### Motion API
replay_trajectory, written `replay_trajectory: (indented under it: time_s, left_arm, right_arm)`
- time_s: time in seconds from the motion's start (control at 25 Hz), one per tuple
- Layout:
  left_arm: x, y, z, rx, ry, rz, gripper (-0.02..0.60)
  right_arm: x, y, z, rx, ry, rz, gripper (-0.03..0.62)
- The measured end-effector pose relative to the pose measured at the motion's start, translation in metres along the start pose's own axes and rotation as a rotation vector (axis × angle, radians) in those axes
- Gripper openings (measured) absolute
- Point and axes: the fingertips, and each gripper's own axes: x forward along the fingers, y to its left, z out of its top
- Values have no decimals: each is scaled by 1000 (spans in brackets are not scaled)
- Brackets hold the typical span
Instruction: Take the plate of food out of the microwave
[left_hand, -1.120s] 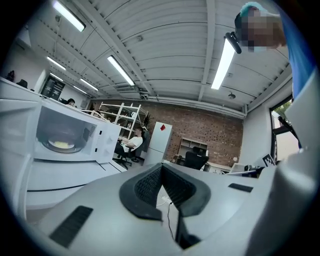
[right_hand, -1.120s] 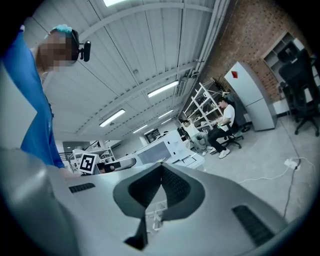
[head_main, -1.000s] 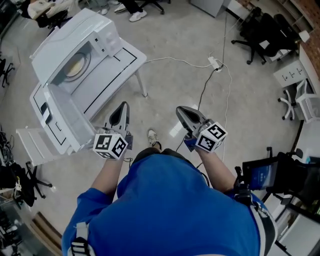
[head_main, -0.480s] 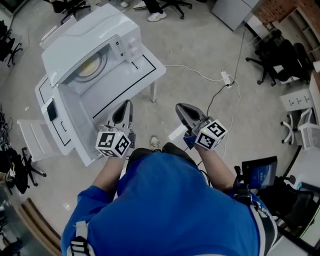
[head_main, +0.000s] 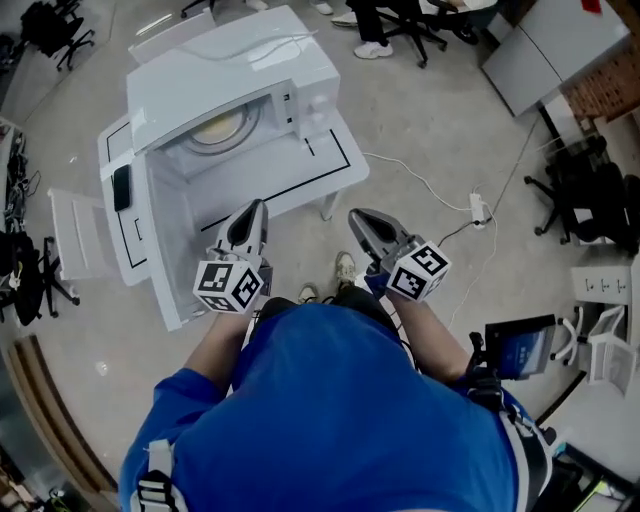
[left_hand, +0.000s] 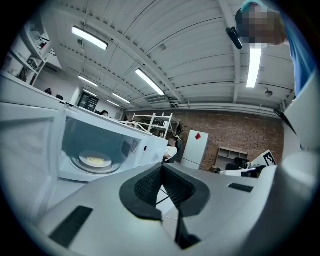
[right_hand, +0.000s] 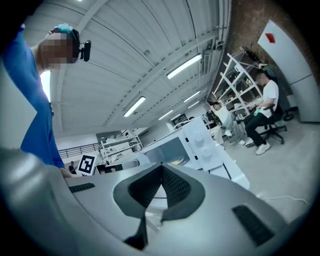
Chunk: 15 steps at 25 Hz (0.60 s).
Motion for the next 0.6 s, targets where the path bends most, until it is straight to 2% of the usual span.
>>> replay_trajectory:
  time_s: [0.24, 0.6]
  left_arm:
    - [19, 19, 8, 8, -43, 147, 9]
    - [27, 37, 5, 24, -74, 355, 9]
  right_arm:
    - [37, -30, 20, -33, 83, 132, -3]
    - [83, -56, 28, -78, 184, 326, -3]
